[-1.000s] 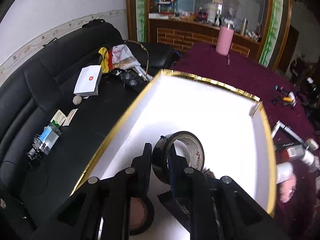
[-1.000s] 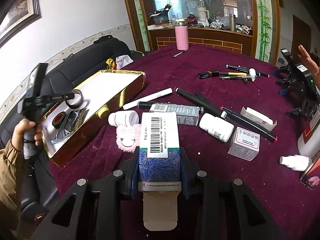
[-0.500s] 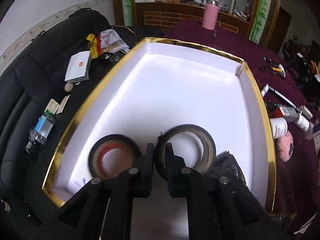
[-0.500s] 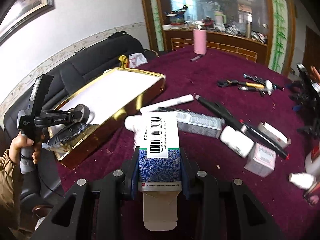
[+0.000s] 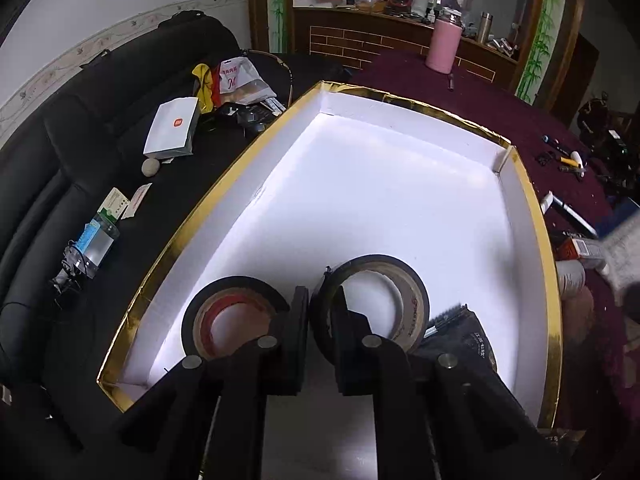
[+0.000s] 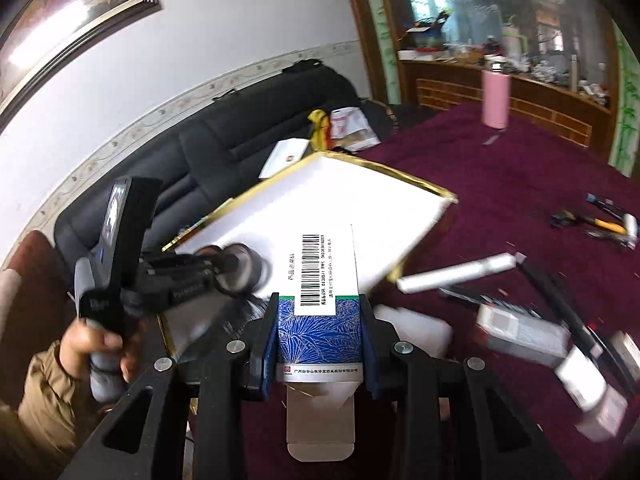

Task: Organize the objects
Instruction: 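Lower the medicine box into the white box and open the right tool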

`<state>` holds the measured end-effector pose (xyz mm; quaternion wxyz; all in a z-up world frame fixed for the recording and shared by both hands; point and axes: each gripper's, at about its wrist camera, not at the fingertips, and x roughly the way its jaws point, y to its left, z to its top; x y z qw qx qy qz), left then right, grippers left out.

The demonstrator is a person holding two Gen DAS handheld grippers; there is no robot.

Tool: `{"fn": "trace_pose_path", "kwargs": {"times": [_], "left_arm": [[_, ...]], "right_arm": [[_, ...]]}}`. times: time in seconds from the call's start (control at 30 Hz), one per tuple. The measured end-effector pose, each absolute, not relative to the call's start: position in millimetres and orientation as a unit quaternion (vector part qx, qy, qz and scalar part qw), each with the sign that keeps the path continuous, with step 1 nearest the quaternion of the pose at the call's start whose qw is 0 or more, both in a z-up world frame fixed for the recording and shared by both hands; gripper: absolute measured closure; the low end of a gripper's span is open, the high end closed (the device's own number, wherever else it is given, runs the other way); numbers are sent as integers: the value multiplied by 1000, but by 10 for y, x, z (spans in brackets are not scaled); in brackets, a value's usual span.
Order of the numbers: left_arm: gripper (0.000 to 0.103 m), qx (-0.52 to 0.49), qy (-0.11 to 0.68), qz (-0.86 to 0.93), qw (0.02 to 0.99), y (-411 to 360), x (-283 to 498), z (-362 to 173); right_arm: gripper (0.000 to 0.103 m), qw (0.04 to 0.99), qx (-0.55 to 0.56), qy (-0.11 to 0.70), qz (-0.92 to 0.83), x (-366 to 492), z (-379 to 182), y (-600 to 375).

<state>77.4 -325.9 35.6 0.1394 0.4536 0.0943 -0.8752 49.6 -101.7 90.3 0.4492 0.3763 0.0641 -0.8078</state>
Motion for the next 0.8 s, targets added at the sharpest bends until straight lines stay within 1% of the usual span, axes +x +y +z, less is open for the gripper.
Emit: {"fn": "trace_pose_path", "kwargs": {"times": [0.33, 0.57, 0.63, 0.67, 0.7, 0.73, 0.8], "left_arm": [[93, 452, 98, -876, 140, -3275, 768, 356], [93, 448, 98, -877, 142, -3271, 775, 353], [93, 445, 99, -879, 141, -3274, 784, 360], [92, 441, 100, -881, 139, -3265, 798, 374], [92, 436, 101, -884, 136, -3257, 813, 391], [89, 433, 101, -886, 135, -3251, 821, 408], [84, 421, 101, -892, 130, -3234, 848, 458]], "right_arm": [[65, 455, 405, 83, -789, 164, 651, -1686], [65, 451, 420, 96, -781, 103, 486, -1833], [63, 453, 422, 92, -779, 92, 461, -1828], [58, 455, 424, 90, -778, 77, 453, -1816], [42, 455, 426, 87, -777, 71, 448, -1808], [30, 454, 424, 84, -779, 73, 454, -1789], [24, 453, 414, 79, -786, 88, 488, -1755]]}}
